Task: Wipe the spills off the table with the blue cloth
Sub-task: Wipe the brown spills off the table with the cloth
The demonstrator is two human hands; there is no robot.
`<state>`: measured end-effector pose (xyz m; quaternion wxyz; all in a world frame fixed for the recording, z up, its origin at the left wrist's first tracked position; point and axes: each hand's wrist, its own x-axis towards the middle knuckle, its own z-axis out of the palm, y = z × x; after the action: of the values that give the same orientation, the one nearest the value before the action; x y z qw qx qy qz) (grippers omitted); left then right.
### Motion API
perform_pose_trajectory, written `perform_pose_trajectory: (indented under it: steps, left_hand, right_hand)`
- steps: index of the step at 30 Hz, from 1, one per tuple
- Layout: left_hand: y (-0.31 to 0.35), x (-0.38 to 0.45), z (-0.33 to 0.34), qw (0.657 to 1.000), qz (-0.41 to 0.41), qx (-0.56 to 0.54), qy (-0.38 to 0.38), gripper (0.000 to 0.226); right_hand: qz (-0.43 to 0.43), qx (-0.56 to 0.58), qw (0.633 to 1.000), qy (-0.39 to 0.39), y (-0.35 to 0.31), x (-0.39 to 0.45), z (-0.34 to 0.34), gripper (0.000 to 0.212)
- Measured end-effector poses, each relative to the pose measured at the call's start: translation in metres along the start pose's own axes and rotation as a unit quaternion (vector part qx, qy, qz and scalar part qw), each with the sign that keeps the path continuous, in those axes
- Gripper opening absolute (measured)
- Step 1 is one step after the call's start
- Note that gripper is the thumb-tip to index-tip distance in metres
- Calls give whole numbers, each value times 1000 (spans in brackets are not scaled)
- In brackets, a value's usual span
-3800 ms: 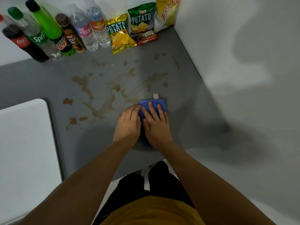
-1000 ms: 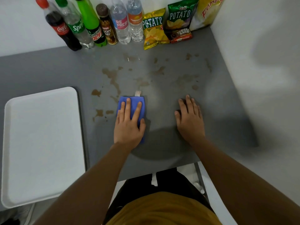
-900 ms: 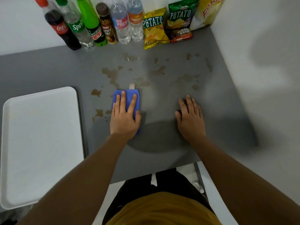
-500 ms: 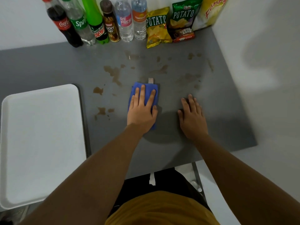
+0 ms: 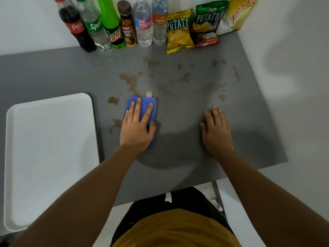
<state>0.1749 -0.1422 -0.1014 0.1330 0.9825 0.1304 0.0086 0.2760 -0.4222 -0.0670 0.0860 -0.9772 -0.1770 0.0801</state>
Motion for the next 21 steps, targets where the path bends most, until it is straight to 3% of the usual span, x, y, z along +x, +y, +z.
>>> perform_pose_trajectory:
  steps: [9, 14, 21]
  left_hand:
    - [37, 41, 3, 1000, 14, -9, -24, 63]
    - [41, 4, 7, 999, 19, -11, -25, 64]
    - [-1, -55, -5, 999, -43, -20, -27, 67]
  right_hand:
    - [3, -9, 1000, 0, -8, -1, -2, 55]
    - [-44, -1, 999, -18, -34, 2, 6, 58]
    - [-62, 2, 998, -14, -58, 9, 14, 56]
